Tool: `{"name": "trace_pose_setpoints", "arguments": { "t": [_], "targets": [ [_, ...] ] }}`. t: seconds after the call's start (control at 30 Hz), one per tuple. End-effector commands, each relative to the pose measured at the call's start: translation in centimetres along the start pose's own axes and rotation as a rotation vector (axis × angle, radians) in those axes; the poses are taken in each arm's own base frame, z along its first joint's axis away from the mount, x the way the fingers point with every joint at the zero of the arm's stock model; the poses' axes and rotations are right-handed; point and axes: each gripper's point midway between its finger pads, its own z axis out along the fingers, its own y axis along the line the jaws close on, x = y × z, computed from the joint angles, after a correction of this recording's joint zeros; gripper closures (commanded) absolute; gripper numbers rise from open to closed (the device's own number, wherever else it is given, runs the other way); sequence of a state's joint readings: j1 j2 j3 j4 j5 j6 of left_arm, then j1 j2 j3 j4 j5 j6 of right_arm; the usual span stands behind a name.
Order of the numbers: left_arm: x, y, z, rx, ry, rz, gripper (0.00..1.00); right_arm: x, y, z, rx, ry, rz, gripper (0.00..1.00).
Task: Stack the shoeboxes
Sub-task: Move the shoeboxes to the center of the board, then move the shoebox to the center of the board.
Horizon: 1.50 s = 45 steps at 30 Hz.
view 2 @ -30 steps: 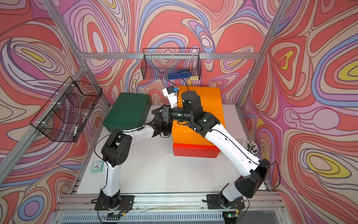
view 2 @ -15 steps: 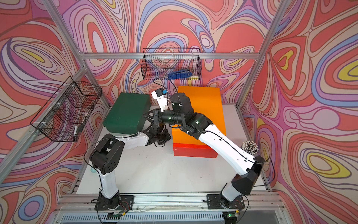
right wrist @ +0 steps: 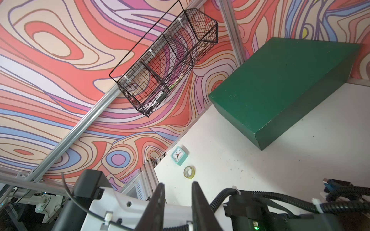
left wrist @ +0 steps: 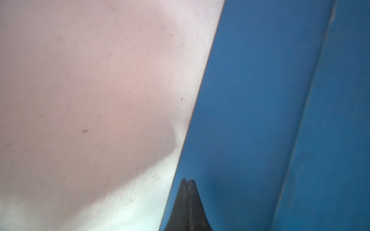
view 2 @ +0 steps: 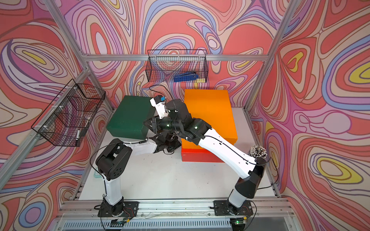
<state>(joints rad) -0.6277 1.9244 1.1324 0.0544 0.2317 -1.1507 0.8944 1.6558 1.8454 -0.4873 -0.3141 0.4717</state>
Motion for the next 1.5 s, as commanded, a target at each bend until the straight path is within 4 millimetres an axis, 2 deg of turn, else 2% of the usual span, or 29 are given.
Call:
{"name": "trace_pose_setpoints", "arguments": {
  "t": [0.0,0.13,0.2,0.3,0.4,0.47,0.53,0.6,0.7,0.83,0.97,1.07,1.17,1.3,1.37,1.47],
  "targets": [
    [-2.5,0.6,-3.3,-0.017,-0.086,0.002,1.00,1.3,1.1,2.1,0.023,0.030,-0.053,0.74],
    [-5.0,2.9,-7.7,-0.092,-0.187,0.018,1.00,2.6,2.1,4.0,0.022,0.056,-0.073,0.73],
    [-6.1,3.9,-10.5,-0.130,-0.248,0.034,1.00,3.9,1.8,5.7,0.035,0.088,-0.076,0.72],
    [-7.8,5.7,-14.8,-0.195,-0.341,0.046,1.00,5.0,1.4,7.3,0.050,0.110,-0.077,0.66],
    [-9.0,8.0,-18.7,-0.254,-0.411,0.037,0.85,5.9,0.5,8.7,0.071,0.128,-0.067,0.60],
    [-9.7,9.1,-20.7,-0.274,-0.446,0.034,0.66,6.4,-0.3,9.6,0.094,0.132,-0.065,0.58],
    [-10.4,10.2,-22.4,-0.288,-0.469,0.038,0.38,6.8,-1.3,10.4,0.130,0.134,-0.067,0.55],
    [-10.9,11.0,-23.4,-0.312,-0.473,0.035,0.25,7.2,-2.1,11.3,0.152,0.142,-0.069,0.54],
    [-11.7,11.9,-24.6,-0.357,-0.485,0.045,0.16,7.7,-2.8,12.4,0.168,0.152,-0.069,0.53],
    [-12.8,13.4,-25.8,-0.412,-0.512,0.032,0.14,6.9,-2.8,12.9,0.166,0.116,-0.077,0.54],
    [-14.0,14.8,-26.4,-0.424,-0.537,-0.020,0.14,4.6,-2.7,12.5,0.170,0.058,-0.102,0.54],
    [-15.3,15.5,-26.9,-0.409,-0.550,-0.074,0.14,3.5,-4.3,12.5,0.187,0.046,-0.076,0.54],
    [-16.5,15.8,-27.5,-0.408,-0.562,-0.094,0.14,2.4,-6.1,12.2,0.132,0.036,0.013,0.54],
    [-18.1,15.4,-28.2,-0.420,-0.604,-0.092,0.14,1.0,-9.1,11.9,0.112,0.021,0.091,0.53],
    [-19.0,15.1,-28.4,-0.426,-0.624,-0.083,0.14,1.1,-10.2,12.4,0.130,0.033,0.097,0.53],
    [-20.8,14.2,-28.9,-0.445,-0.650,-0.053,0.11,2.2,-11.5,14.1,0.133,0.081,0.113,0.52]
  ]
}}
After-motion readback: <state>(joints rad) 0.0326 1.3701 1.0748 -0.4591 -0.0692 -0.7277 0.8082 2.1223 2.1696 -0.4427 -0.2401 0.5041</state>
